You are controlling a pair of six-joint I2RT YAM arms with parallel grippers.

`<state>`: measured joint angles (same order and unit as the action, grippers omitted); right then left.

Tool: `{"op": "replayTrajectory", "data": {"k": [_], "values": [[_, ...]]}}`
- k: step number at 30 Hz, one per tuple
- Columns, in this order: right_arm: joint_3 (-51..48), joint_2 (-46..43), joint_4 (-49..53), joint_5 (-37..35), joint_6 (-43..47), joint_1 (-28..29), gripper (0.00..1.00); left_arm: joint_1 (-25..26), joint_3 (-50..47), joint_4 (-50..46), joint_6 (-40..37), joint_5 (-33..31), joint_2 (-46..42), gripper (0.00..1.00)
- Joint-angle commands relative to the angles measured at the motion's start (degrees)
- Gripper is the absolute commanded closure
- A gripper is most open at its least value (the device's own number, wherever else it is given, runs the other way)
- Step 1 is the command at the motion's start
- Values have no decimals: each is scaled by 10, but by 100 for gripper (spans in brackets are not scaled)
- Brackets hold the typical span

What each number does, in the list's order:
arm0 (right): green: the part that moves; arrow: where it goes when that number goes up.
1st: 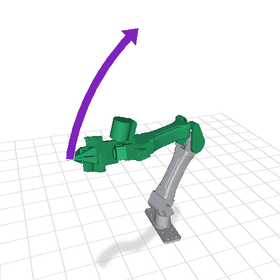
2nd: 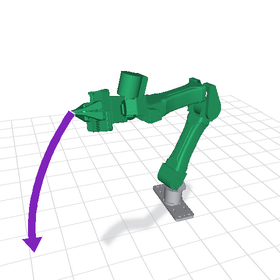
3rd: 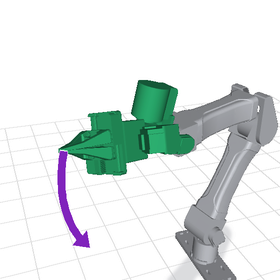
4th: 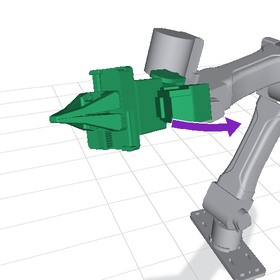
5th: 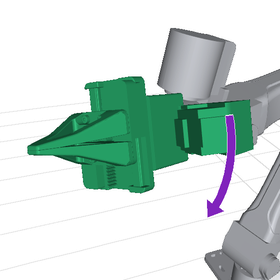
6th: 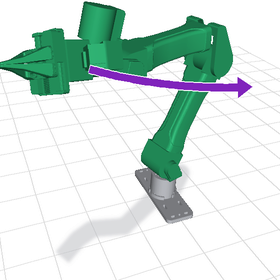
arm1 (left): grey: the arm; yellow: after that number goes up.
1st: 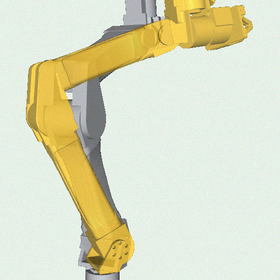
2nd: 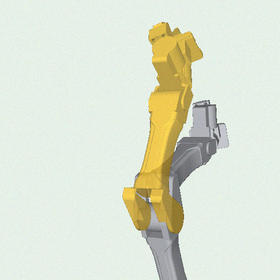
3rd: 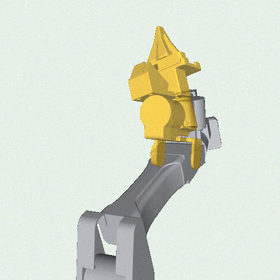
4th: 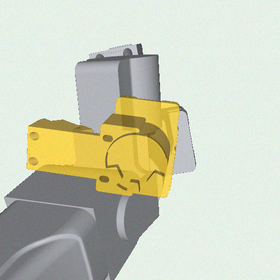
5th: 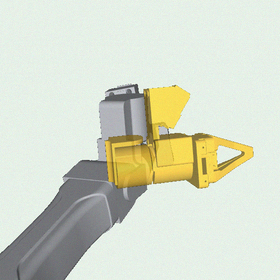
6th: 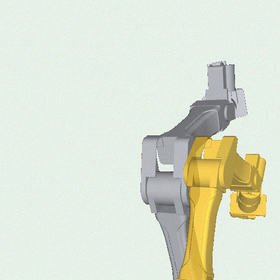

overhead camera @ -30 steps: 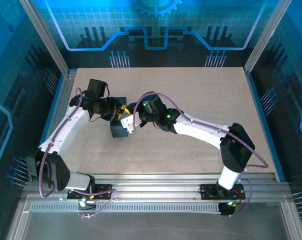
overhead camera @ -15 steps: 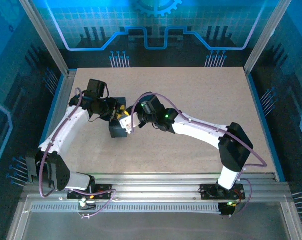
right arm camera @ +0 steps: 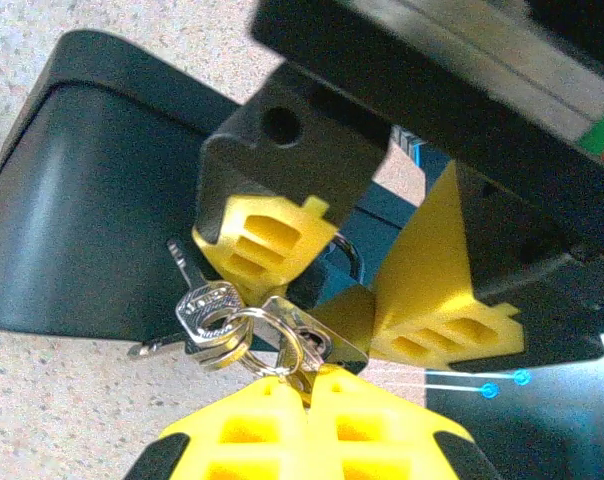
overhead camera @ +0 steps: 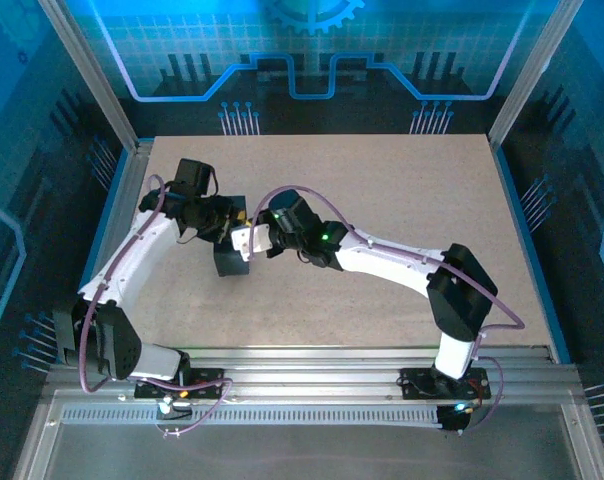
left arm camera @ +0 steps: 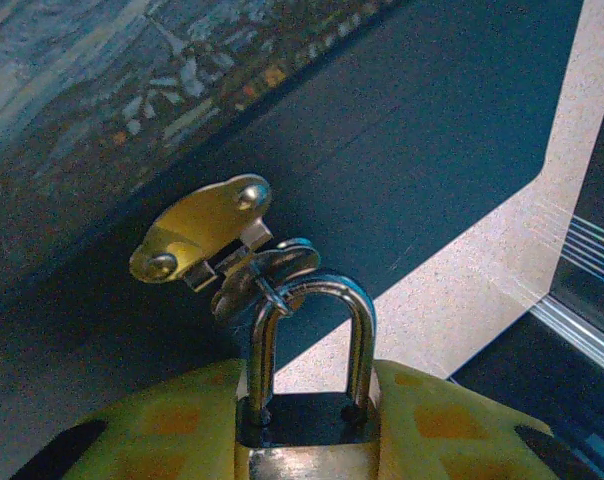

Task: Unlock a padlock with a key

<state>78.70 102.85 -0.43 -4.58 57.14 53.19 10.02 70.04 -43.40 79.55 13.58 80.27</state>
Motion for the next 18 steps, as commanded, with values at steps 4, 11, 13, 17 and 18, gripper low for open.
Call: {"op": "replayTrajectory", "data": {"k": [4,11,13,17,18], "values": [[25,16,-54,43,-230,26,100,33,-10,95,54,81,-24,100],[-4,-7,-117,100,-425,22,100,33,-16,115,77,83,-25,100],[-4,-6,-122,106,-461,19,100,33,-16,118,80,84,-27,100],[-6,-6,-137,132,-561,4,100,33,-20,122,84,83,-32,100],[-10,-8,-146,144,-595,-1,100,33,-21,124,85,83,-32,100]]}}
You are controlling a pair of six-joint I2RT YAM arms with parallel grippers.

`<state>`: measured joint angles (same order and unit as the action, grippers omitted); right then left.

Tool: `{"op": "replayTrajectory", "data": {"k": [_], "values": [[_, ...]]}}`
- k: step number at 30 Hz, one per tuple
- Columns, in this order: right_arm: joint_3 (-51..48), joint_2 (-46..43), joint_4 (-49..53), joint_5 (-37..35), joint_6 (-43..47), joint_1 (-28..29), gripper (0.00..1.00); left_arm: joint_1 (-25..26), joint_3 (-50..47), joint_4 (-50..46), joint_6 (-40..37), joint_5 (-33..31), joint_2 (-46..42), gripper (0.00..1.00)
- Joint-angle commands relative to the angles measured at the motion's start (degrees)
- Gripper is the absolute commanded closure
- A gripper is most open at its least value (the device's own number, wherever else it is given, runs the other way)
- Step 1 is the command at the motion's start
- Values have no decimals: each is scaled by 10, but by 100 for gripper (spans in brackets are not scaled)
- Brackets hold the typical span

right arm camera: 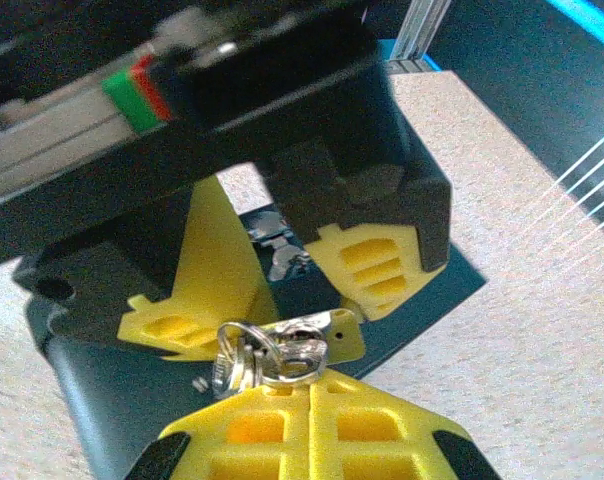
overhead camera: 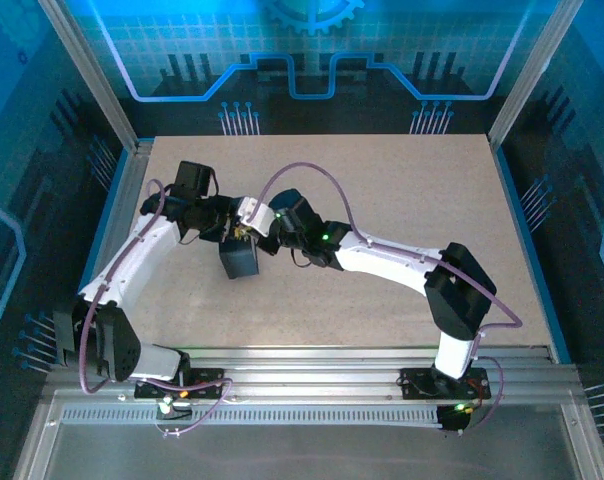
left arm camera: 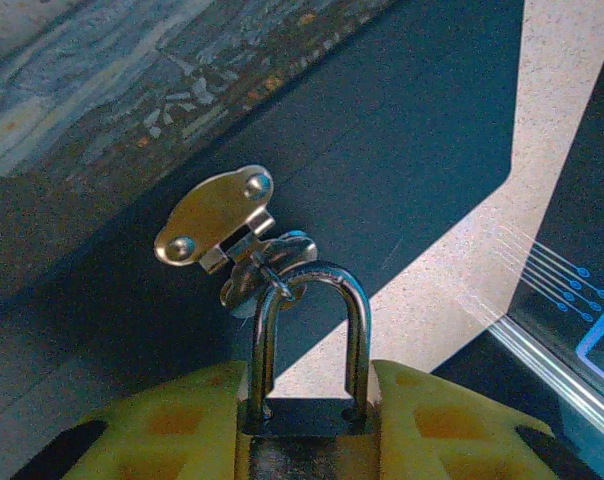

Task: Unlock a padlock with a key

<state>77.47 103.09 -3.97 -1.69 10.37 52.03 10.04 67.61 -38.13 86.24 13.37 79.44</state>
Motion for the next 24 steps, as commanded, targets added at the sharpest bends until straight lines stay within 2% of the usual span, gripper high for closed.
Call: {"op": "replayTrajectory", "data": {"k": [1,4,7,14,16,20,24], "values": [[-2,-10,-135,125,-174,4,100,33,1,74,19,86,-24,100],[-14,-4,-188,158,-320,-10,100,33,-6,82,25,85,-26,100],[-25,1,-241,173,-427,-12,100,33,-5,84,24,86,-23,100],[-52,-17,-271,155,-552,-40,100,30,-5,81,14,86,-25,100],[-54,-27,-257,163,-565,-53,100,25,-9,79,10,85,-27,100],[-40,-42,-167,159,-514,-65,100,12,-18,80,3,89,-23,100],[-35,-44,-118,195,-513,-88,100,5,-24,91,-5,97,-16,100]]}}
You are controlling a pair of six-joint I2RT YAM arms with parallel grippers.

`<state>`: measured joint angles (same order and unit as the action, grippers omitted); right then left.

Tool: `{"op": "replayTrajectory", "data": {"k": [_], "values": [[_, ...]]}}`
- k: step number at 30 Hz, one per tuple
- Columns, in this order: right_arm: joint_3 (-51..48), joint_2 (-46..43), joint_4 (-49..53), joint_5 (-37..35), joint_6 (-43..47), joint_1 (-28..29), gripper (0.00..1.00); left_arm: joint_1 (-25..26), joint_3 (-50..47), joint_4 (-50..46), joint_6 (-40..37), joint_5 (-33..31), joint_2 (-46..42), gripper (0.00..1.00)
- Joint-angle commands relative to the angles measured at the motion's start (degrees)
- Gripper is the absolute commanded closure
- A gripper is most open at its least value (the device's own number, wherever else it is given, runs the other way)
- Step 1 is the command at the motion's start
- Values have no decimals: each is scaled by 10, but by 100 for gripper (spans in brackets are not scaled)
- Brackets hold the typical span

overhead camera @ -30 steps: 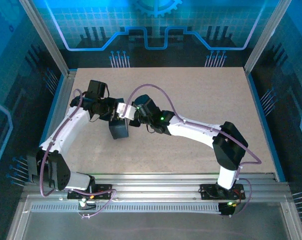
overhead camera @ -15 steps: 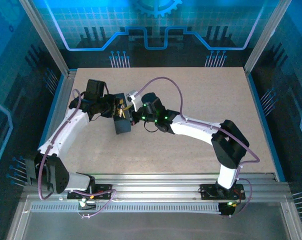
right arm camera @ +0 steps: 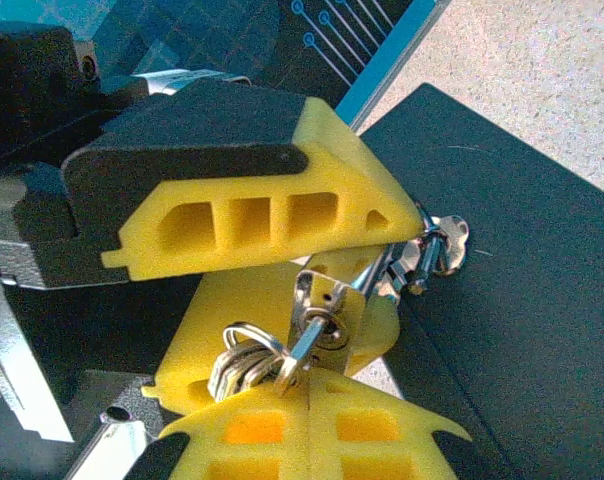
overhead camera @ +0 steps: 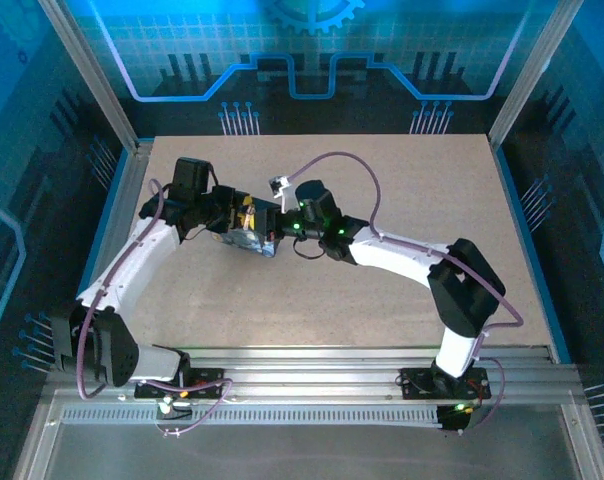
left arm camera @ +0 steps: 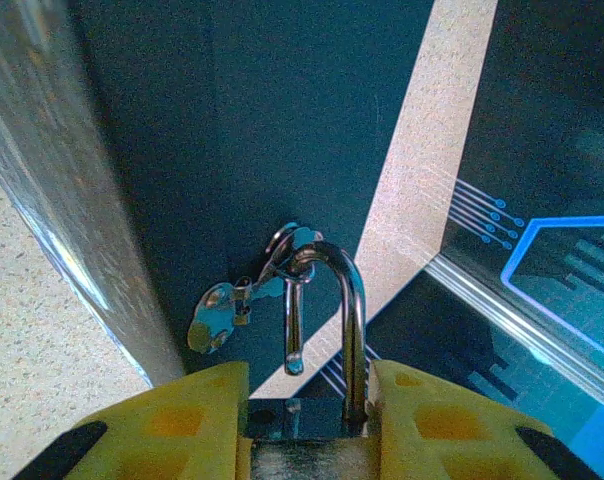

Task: Unlock a padlock with a key

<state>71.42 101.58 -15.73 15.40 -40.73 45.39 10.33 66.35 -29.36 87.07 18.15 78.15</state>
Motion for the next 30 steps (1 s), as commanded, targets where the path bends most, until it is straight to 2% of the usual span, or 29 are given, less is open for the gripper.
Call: {"op": "replayTrajectory", "data": {"k": [1,7,17,22,30], "values": [[31,-28,35,37,2,-28,96,1,-11,4,-17,51,0,100],[48,-46,146,98,78,-58,78,1,-9,-2,-56,67,20,100],[71,-78,270,131,186,-92,68,7,-23,-8,-95,79,31,100],[79,-48,252,154,152,-75,61,13,-21,-1,-93,80,38,100],[72,-10,205,90,86,-33,55,22,-26,15,-77,77,49,100]]}}
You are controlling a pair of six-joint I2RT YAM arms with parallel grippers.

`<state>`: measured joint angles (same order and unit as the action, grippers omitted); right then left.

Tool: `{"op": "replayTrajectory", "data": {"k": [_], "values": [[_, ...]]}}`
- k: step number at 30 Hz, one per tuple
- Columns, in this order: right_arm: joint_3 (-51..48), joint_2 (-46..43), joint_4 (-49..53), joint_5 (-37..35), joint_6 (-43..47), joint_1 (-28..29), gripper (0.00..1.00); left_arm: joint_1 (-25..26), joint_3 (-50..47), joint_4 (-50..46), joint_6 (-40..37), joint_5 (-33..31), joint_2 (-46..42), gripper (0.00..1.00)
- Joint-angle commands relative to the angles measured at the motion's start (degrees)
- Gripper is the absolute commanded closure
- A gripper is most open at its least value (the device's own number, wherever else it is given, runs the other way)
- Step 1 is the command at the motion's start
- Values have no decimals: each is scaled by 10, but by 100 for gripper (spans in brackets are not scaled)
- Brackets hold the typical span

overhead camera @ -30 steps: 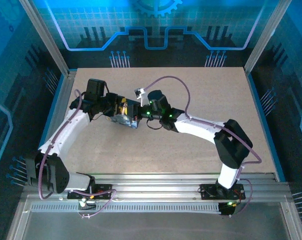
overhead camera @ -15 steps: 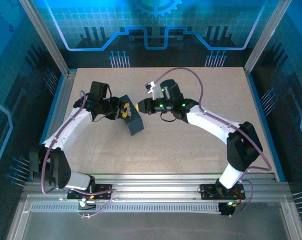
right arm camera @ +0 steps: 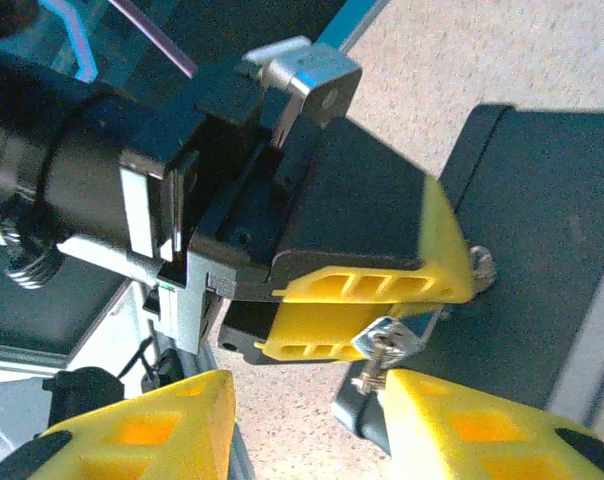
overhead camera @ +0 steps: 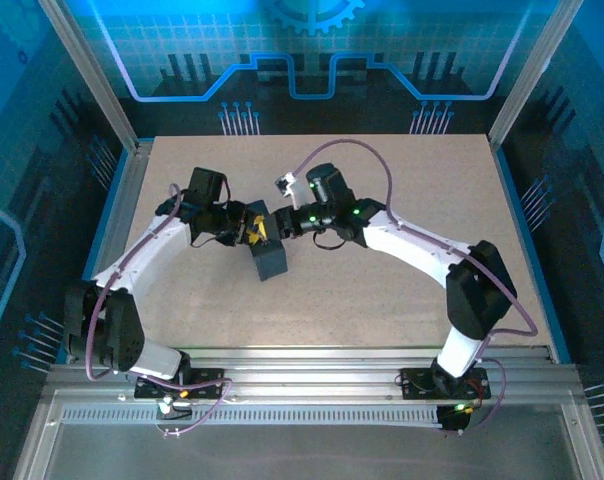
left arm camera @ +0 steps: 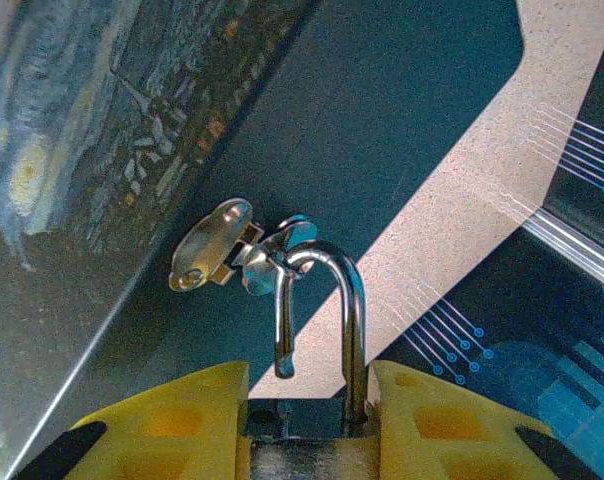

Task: Unlock a padlock with a key

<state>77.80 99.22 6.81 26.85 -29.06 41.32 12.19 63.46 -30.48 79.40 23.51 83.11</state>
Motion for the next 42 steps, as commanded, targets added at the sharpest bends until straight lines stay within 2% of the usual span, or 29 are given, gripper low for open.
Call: {"op": "replayTrajectory", "data": {"k": [1,9,18,25,31,34,42], "values": [[8,19,-28,-24,-40,8,55,5,3,26,0,23,1,100],[10,43,-29,-50,-46,14,55,4,2,34,7,25,4,100],[36,84,-24,-59,-54,18,62,5,-2,38,10,26,2,100],[51,106,-13,-87,-57,19,63,5,-8,42,14,31,-2,100],[2,94,-90,-80,-60,18,60,-9,-41,70,46,41,-7,99],[-23,80,-106,-80,-65,10,60,-12,-42,65,37,38,-12,76],[-44,47,-86,-82,-39,-21,60,-21,-43,26,5,37,-48,51]]}}
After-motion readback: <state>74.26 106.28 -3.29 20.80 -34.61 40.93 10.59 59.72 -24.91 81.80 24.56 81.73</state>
